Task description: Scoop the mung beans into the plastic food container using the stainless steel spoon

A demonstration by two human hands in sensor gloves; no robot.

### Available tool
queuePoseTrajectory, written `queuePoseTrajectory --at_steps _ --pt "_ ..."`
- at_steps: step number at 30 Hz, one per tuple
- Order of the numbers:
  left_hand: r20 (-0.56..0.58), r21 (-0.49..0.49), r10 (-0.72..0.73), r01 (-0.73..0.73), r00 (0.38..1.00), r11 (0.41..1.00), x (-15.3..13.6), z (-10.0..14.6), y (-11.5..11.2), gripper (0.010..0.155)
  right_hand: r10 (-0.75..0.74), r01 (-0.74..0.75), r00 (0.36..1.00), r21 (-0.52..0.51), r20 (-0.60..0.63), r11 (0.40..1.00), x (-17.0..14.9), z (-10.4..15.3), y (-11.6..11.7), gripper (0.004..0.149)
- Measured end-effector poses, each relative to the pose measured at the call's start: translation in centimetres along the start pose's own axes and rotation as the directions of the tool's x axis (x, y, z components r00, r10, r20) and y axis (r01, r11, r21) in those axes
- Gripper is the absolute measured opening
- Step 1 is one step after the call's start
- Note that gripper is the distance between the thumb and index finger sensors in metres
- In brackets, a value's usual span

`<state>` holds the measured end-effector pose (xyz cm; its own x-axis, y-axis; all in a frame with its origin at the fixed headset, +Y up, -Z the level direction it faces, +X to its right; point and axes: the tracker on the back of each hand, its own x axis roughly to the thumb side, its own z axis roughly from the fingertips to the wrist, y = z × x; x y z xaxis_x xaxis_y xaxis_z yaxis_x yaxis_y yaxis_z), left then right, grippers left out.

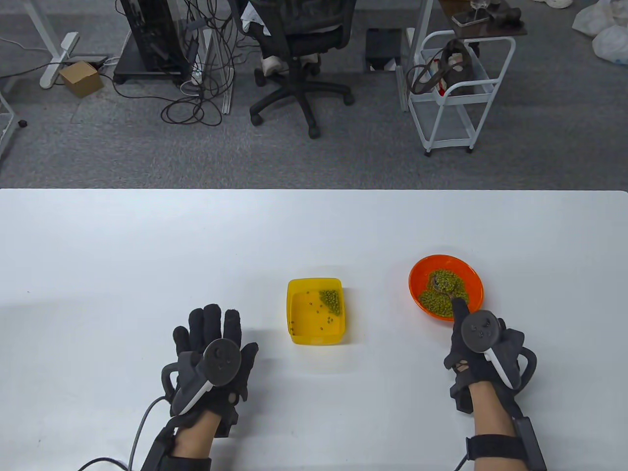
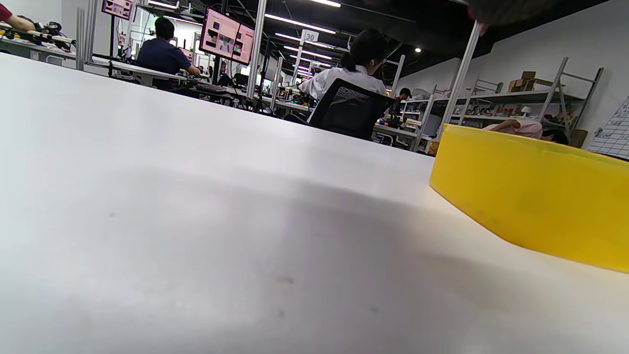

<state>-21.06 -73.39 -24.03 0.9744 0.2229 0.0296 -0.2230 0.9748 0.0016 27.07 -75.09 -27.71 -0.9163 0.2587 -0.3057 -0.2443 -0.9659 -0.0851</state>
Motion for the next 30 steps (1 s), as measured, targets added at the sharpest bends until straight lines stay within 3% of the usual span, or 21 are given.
queuePoseTrajectory --at_steps 21,30 --pt "-0.001 -0.003 -0.001 0.001 1.000 1.000 0.0 0.0 0.1 0.077 -0.019 0.020 0.999 -0.030 0.035 0.999 -0.2 0.0 0.0 0.046" --pt "0.000 -0.004 -0.002 0.002 1.000 1.000 0.1 0.0 0.1 0.077 0.008 0.006 0.991 -0.100 0.133 0.995 1.5 0.7 -0.9 0.046"
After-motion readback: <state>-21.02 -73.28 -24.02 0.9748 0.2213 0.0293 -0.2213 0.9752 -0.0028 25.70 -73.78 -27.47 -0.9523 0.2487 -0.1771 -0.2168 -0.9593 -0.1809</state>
